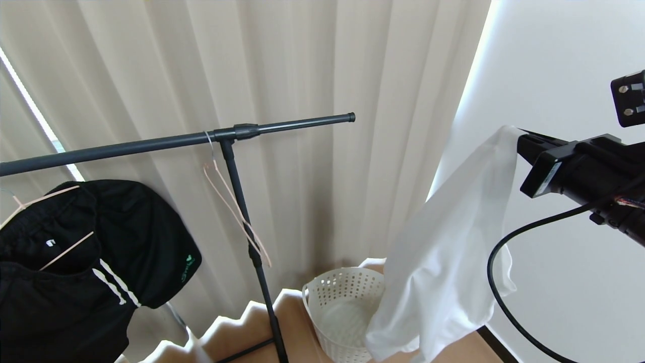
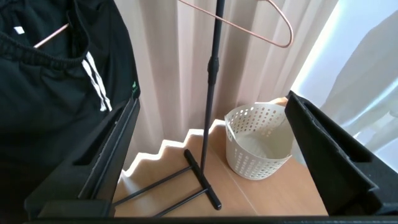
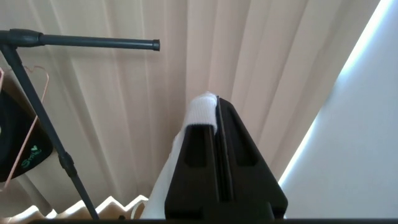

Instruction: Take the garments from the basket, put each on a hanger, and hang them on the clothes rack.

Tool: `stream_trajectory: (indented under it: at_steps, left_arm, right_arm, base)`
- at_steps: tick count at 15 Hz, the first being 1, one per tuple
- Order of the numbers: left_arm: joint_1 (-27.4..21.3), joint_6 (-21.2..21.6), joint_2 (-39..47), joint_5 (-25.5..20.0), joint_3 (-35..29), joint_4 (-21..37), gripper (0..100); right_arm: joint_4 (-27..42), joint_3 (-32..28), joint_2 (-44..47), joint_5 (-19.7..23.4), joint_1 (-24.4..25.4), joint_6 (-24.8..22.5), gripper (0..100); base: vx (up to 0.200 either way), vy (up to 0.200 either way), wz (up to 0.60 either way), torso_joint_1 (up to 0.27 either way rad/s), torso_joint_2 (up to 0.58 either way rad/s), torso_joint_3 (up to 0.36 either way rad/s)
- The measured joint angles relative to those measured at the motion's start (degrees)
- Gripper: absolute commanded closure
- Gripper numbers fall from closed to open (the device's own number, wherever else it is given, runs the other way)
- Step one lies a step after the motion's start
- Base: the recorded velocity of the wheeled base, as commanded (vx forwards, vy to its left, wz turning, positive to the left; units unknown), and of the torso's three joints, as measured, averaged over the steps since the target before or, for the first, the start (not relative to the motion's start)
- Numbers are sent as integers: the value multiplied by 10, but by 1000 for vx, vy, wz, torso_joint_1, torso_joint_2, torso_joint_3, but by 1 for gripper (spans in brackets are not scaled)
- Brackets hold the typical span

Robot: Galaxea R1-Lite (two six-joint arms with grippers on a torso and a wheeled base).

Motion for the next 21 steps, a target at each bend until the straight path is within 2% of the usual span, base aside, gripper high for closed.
stream_trajectory:
  at_steps: [4,13,17,21]
  left_arm:
    - [0,0,0,0,0,0,0]
    - [0,0,0,1,0,-2,0]
    - [0,1,-1,1,0,-1,0]
    - [0,0,0,1,0,-1,0]
  right_arm:
    - [0,1,0,-1,0,-7,100]
    - [-2,1,-1,0,0,-6,100]
    - [-1,1,0,0,0,-6,100]
    - [-2,1,1,1,0,-6,100]
  base:
    - [0,0,0,9,-15,-8]
    - [0,0,600,6,-1,0]
    - [0,0,0,0,0,0]
    - [-200,0,0,5,5,-2]
